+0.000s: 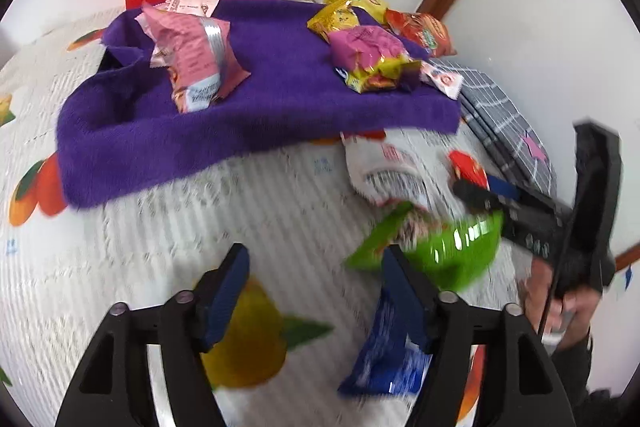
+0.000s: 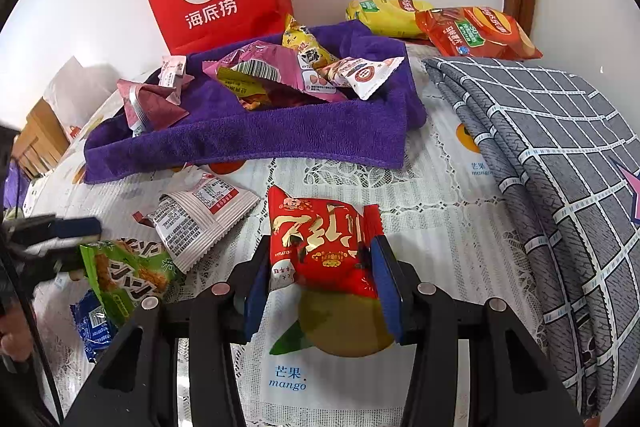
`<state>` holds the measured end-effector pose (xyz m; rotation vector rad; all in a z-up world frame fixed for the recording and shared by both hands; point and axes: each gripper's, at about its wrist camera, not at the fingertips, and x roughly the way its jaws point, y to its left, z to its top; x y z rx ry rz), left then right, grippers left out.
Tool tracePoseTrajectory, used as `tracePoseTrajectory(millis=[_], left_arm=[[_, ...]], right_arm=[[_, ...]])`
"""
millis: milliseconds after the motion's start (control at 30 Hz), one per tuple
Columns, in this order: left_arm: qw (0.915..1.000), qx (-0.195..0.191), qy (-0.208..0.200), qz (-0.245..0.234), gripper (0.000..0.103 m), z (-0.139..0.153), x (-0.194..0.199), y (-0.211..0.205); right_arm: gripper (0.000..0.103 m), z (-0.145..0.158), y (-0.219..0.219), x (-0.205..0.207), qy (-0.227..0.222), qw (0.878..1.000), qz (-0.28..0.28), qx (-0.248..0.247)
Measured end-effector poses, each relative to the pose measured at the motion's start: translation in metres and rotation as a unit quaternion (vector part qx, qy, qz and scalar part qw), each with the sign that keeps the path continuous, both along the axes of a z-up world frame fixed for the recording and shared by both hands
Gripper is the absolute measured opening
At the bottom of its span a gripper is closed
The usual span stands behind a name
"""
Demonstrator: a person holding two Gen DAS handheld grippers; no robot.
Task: Organize snacks
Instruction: 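Lift the red bag with right while left grasps the blue packet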
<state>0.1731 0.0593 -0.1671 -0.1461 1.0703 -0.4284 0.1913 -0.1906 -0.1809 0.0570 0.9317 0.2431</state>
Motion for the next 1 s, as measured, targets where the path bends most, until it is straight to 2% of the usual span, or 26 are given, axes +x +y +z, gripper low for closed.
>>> tracePoseTrajectory(millis=[133,200,367,500,567,667,733,800,833,933,1000], left_arm=[[0.9997,-0.013,-0.006,-0.02,0.077,0.0,-0.02,0.003],[0.9993,-0.008,-0.011,-0.036,0.077,0.0,-0.029,-0.003],[0.9958,0.028,-0.026,-0.083,0.078,0.001,-0.043,-0.03],[0.9933,0.053,-0.038,-0.095,0.08,0.001,-0.05,-0.042],[0.9904,0.08,-0.054,-0.099,0.08,-0.001,-0.055,-0.048],[0.9828,0.128,-0.084,-0.103,0.073,-0.003,-0.065,-0.058],[0.9839,0.122,-0.089,-0.096,0.052,-0.001,-0.065,-0.055],[0.9868,0.115,-0.082,-0.08,0.042,0.001,-0.061,-0.047],[0.9888,0.107,-0.075,-0.071,0.041,0.001,-0.058,-0.042],[0.9815,0.166,-0.093,-0.026,0.041,0.001,-0.055,-0.033],[0.9789,0.184,-0.089,0.0,0.041,0.001,-0.052,-0.02]], right_arm=[[0.049,0.0,0.002,0.0,0.0,1.0,0.002,-0.009],[0.049,0.0,0.002,0.0,0.0,1.0,0.002,-0.007],[0.049,0.0,0.0,0.001,0.0,1.0,0.002,0.0],[0.05,0.0,-0.002,0.001,0.001,1.0,0.003,0.006],[0.05,0.0,-0.002,0.001,0.001,1.0,0.003,0.009],[0.05,0.0,-0.003,0.001,0.001,1.0,0.002,0.015],[0.05,0.0,-0.004,0.001,0.002,1.0,0.001,0.018],[0.05,0.0,-0.004,0.001,0.002,1.0,0.001,0.019],[0.05,0.0,-0.004,0.001,0.002,1.0,0.001,0.019],[0.05,0.0,-0.004,0.001,0.002,1.0,0.001,0.02],[0.05,0.001,-0.004,0.001,0.002,1.0,0.001,0.021]])
